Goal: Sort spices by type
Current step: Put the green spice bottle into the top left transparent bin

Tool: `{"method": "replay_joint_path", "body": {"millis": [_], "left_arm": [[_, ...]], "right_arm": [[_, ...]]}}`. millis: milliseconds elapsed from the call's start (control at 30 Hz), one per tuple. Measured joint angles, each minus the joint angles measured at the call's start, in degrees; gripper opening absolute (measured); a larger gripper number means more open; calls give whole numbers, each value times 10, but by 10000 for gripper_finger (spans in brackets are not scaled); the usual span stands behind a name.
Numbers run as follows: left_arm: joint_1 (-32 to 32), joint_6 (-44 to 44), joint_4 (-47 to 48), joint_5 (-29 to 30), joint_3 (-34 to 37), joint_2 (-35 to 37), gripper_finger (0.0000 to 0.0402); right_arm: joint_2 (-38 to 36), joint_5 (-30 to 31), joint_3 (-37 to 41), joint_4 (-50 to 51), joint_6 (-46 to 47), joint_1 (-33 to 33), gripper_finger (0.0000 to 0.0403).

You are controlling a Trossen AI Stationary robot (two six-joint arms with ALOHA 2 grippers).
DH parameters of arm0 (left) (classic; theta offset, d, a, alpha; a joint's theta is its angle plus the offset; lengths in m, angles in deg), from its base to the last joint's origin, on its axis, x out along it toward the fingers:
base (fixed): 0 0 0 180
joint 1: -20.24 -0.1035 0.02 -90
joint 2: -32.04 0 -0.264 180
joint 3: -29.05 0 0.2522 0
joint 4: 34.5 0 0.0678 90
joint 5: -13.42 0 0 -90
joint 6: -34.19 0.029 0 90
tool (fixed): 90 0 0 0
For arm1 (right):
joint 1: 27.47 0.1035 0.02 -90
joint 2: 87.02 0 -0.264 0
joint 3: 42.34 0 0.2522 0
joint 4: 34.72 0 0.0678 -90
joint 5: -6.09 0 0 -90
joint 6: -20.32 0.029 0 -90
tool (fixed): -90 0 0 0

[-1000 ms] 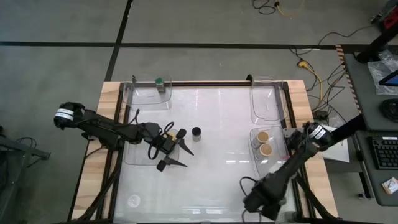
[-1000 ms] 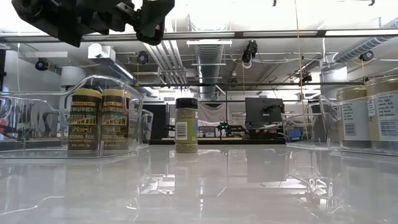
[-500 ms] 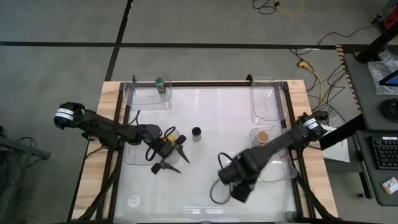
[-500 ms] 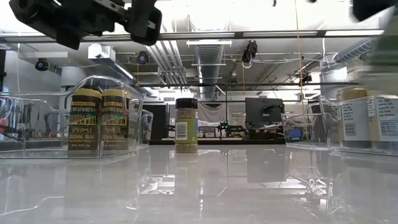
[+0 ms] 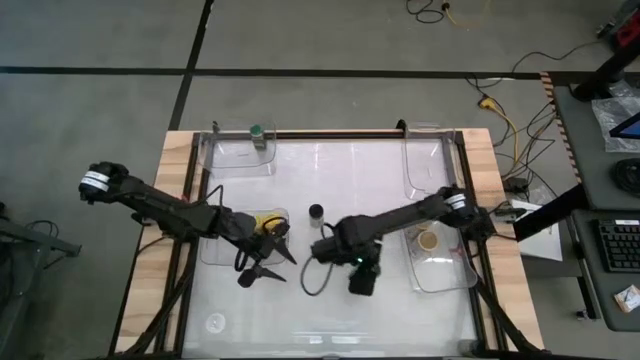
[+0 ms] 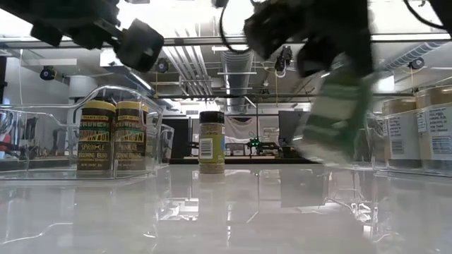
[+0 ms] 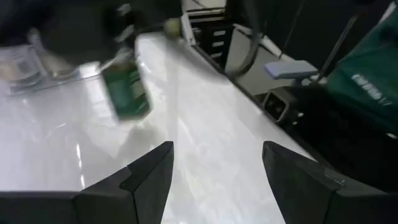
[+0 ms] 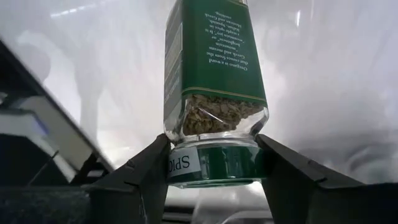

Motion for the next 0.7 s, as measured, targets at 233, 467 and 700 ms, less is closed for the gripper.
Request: {"method": "replay_joint_path", "body": {"millis": [233,467,700], "left_arm": [[22,-43,65,1,0,17,231],[28,-76,89,2,0,35,231],[30,-78,90,3,0,52,231]], "right_arm": [[28,38,-41,0,-64,-33,202],[12,106,-43,2,-87,-50,202],[-12,151,8,-1,-125,-43,201]]}}
